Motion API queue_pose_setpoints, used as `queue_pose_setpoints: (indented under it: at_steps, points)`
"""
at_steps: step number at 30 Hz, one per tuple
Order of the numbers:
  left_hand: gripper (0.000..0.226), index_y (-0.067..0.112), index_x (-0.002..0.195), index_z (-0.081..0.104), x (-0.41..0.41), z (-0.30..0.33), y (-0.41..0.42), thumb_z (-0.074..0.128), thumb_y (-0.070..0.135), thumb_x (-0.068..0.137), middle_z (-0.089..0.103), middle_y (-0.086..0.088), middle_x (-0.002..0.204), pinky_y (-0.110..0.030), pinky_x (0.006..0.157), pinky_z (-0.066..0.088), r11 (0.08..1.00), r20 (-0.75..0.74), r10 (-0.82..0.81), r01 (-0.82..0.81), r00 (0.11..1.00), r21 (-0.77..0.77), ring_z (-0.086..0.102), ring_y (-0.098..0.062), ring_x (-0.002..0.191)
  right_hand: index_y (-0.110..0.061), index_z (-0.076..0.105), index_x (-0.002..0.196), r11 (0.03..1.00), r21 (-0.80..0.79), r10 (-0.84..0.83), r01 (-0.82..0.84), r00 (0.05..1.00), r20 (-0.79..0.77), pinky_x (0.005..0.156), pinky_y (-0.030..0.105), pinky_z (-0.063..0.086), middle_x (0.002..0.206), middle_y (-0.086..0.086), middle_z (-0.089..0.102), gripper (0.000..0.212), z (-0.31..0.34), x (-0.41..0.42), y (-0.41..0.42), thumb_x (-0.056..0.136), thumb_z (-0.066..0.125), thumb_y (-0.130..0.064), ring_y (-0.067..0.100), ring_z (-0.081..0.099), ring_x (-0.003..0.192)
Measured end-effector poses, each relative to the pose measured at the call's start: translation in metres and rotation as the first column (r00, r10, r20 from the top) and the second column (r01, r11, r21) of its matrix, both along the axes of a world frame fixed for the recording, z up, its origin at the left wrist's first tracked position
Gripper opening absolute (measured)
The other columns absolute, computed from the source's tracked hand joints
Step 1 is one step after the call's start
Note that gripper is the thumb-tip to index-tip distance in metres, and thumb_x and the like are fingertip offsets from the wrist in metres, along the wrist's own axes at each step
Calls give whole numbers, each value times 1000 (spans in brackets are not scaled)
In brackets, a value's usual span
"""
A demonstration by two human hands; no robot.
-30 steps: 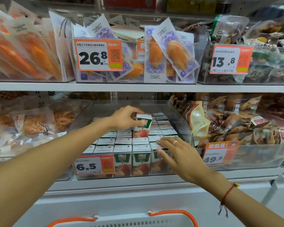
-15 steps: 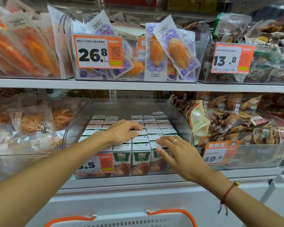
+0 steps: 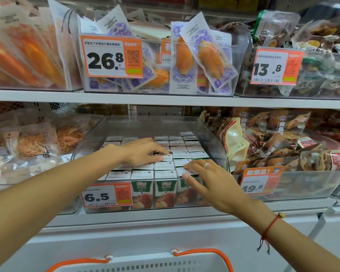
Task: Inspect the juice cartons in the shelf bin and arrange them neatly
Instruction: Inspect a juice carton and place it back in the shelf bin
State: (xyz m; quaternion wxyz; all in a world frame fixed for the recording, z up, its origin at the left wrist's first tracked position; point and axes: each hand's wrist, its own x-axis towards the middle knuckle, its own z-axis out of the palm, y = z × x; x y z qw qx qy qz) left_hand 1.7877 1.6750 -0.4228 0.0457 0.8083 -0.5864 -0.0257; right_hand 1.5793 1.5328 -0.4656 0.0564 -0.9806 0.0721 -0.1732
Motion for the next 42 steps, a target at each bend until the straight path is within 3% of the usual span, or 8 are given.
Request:
queue_pose_setpoints:
  at_steps: [5,9,14,21,28,32,37,42]
  points:
    - [31,29,130,61,8,-2,-6,48,25,102,58,10,136,-23,92,38,993,-137,46,-61,989,-106,53,-11,122,-29,49,138,997,-76,-6,9,999,36,100,26,37,138,-12,51,70,-7,-1,2,93,7,-63,9,44,124]
    - [25,28,120,67,13,-8,-17,56,25,98,64,7,127,-32,93,48,959,-147,133,-165,980,-230,59,-13,111,-30,47,139,996,-93,-2,5,999,37,102,25,36,139,-12,50,71,-7,-2,1,93,4,-62,9,42,127]
    - [40,25,129,57,25,-7,-23,51,47,97,57,1,131,-34,90,46,967,-21,240,-241,971,-82,55,-19,110,-29,48,139,996,-94,2,2,999,39,103,27,35,140,-11,50,66,-8,-2,1,95,9,-60,10,43,128]
    - [42,23,126,59,37,3,-31,60,48,92,46,7,111,-24,79,38,973,-54,230,-229,972,26,48,-13,95,-30,46,140,994,-112,3,-1,1000,19,102,26,35,141,-11,48,66,-8,-1,0,96,6,-60,9,41,127]
    - [48,17,130,52,34,2,-34,57,49,93,54,0,121,-27,81,42,965,-36,256,-254,966,61,51,-17,98,-29,47,137,992,-129,1,2,1000,20,98,27,37,138,-11,49,63,-9,0,-1,97,9,-59,12,43,125]
    - [54,14,129,53,30,3,-29,60,51,90,57,-4,127,-36,99,46,956,-175,263,-281,949,-86,55,-20,112,-29,47,138,992,-129,7,-4,1000,26,98,27,37,138,-10,49,60,-10,1,-1,99,10,-58,11,43,125]
    - [42,14,125,56,19,-1,-20,64,38,91,62,-3,124,-22,78,47,879,-295,226,-325,928,-350,57,-14,102,-29,47,138,992,-128,13,-8,999,37,100,28,38,139,-10,50,69,-9,-1,-2,94,3,-60,12,44,125]
    - [47,14,136,52,-8,-11,-9,63,30,93,59,-5,133,-37,100,47,669,-380,162,-384,911,-636,55,-20,120,-29,47,138,993,-119,22,-18,999,38,101,29,39,139,-11,49,69,-10,-1,-2,95,3,-60,12,44,126]
